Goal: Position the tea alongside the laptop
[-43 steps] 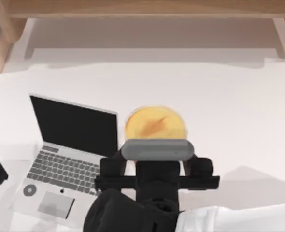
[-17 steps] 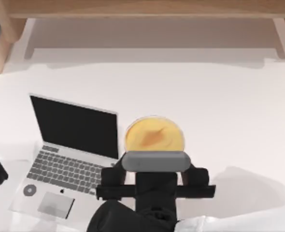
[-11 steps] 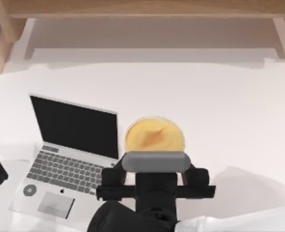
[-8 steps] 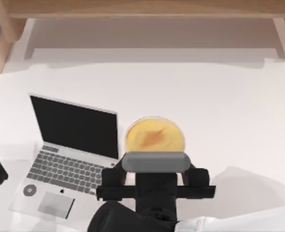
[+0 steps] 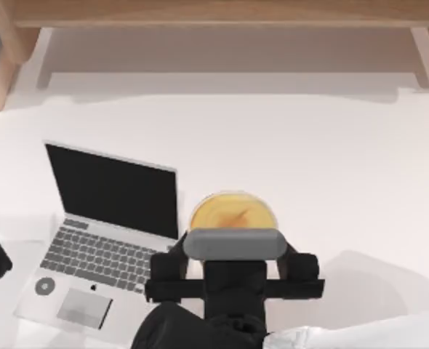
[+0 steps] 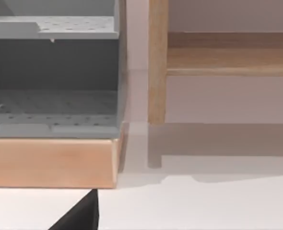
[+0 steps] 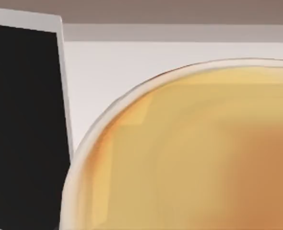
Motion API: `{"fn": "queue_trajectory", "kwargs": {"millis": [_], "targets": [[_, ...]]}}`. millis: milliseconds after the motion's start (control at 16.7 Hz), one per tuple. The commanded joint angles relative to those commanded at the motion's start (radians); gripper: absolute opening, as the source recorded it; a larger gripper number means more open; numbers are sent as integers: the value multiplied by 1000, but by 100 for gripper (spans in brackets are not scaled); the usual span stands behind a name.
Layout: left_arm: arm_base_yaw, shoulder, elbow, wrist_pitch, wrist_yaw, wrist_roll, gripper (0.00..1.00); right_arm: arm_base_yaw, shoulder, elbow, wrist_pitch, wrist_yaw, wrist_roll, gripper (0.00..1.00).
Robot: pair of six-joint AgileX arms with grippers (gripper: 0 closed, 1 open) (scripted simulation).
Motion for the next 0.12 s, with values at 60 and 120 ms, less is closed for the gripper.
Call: {"fn": "queue_trajectory", "kwargs": {"millis": [60, 120], "targets": [[0, 0, 0, 0, 0, 0, 100, 0, 0, 0, 0, 0, 0, 100], [0, 0, 0, 0, 0, 0, 100, 0, 0, 0, 0, 0, 0, 100]]}}
